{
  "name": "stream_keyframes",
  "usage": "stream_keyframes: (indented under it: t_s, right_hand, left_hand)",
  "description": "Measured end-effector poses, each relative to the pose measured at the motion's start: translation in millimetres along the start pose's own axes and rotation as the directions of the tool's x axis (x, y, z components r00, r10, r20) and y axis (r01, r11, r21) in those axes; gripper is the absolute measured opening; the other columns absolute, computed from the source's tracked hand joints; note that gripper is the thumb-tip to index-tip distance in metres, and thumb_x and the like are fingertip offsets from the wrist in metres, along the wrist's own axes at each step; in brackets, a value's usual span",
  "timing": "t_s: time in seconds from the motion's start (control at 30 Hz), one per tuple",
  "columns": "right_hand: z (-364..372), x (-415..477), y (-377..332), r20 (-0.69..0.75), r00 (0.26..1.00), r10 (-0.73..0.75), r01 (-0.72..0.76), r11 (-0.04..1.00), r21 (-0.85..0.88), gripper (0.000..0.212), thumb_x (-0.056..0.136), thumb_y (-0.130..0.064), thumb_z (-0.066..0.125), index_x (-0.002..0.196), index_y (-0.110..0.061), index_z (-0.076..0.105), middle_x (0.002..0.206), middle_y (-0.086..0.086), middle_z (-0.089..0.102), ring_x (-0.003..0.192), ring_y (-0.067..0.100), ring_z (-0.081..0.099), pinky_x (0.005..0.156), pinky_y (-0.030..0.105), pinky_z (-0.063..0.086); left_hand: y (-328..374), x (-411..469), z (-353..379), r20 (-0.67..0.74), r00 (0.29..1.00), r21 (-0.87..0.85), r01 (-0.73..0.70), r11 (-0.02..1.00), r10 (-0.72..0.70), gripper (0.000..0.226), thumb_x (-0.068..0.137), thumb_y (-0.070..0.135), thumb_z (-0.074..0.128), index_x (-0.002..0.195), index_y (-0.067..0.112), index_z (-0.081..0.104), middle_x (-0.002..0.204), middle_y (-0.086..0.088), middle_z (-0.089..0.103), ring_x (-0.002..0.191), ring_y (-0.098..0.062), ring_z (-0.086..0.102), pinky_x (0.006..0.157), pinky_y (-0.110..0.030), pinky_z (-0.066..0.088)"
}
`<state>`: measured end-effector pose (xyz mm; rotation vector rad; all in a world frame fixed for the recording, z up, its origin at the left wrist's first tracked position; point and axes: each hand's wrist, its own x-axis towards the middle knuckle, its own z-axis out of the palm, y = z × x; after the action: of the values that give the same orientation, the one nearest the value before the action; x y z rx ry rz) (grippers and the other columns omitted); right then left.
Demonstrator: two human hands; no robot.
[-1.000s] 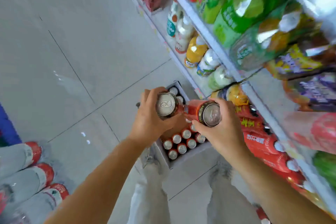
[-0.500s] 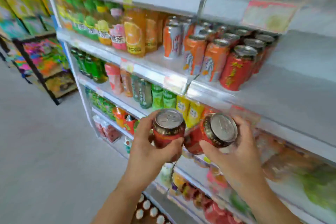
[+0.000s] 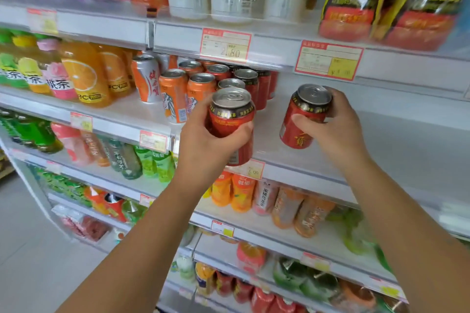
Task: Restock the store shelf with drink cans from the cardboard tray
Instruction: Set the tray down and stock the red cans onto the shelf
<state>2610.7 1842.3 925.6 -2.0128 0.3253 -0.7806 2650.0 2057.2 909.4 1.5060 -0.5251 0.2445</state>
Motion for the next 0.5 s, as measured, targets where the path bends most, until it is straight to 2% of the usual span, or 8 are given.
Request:
stream_keyframes:
  t_s: [0.13, 0.33, 0.4, 0.47, 0.5]
  right_hand:
    - [-1.7, 28.2, 16.1, 0.037, 0.999, 0.039, -0.037, 0.998, -0.052, 0.060, 0.070, -0.033, 0.080, 0.123, -0.035, 0.052, 0.107, -0.020, 0.060, 0.098, 0.001, 0.058, 0.090, 0.029, 0.048]
    - [1.2, 48.6, 39.2, 0.003, 0.998, 0.061, -0.061, 0.997, -0.039, 0.068, 0.065, -0.048, 0.080, 0.124, -0.032, 0.052, 0.115, -0.013, 0.063, 0.103, 0.007, 0.061, 0.094, 0.037, 0.051]
    - [-1.7, 50.0, 42.6, 0.028, 0.998, 0.062, -0.062, 0.998, -0.029, 0.067, 0.069, -0.044, 0.081, 0.126, -0.032, 0.048, 0.119, -0.011, 0.061, 0.103, 0.006, 0.059, 0.090, 0.029, 0.049]
    - [-8.0, 50.5, 47.5, 0.126, 0.989, 0.080, -0.077, 0.997, -0.025, 0.069, 0.074, -0.033, 0.081, 0.130, -0.036, 0.040, 0.121, -0.010, 0.055, 0.098, 0.001, 0.054, 0.079, 0.016, 0.043]
    - [-10.8, 51.2, 52.1, 0.184, 0.979, 0.092, -0.088, 0.996, -0.027, 0.076, 0.075, -0.029, 0.081, 0.134, -0.037, 0.035, 0.123, -0.010, 0.053, 0.099, 0.000, 0.053, 0.078, 0.015, 0.043]
  left_hand:
    - [-7.3, 17.7, 19.8, 0.013, 1.000, 0.030, 0.003, 1.000, -0.004, 0.057, 0.070, 0.030, 0.080, 0.123, 0.027, 0.059, 0.109, 0.009, 0.071, 0.098, -0.004, 0.068, 0.085, -0.022, 0.054]
    - [-24.5, 35.9, 51.1, 0.040, 0.999, 0.116, 0.021, 0.993, -0.025, 0.068, 0.071, 0.031, 0.084, 0.132, 0.025, 0.053, 0.111, 0.014, 0.069, 0.098, 0.004, 0.065, 0.088, -0.020, 0.053]
    - [-30.6, 41.6, 61.5, 0.061, 0.998, 0.147, 0.007, 0.989, -0.017, 0.071, 0.071, 0.035, 0.084, 0.133, 0.026, 0.052, 0.114, 0.014, 0.068, 0.101, 0.002, 0.065, 0.090, -0.023, 0.054]
    - [-37.8, 45.7, 70.4, 0.080, 0.997, 0.179, -0.004, 0.984, -0.011, 0.073, 0.070, 0.039, 0.083, 0.134, 0.025, 0.050, 0.116, 0.013, 0.066, 0.103, -0.001, 0.064, 0.093, -0.029, 0.054]
    - [-41.7, 47.3, 73.6, 0.084, 0.996, 0.203, -0.006, 0.979, -0.012, 0.073, 0.070, 0.039, 0.083, 0.134, 0.025, 0.050, 0.116, 0.013, 0.066, 0.103, -0.001, 0.064, 0.093, -0.030, 0.054]
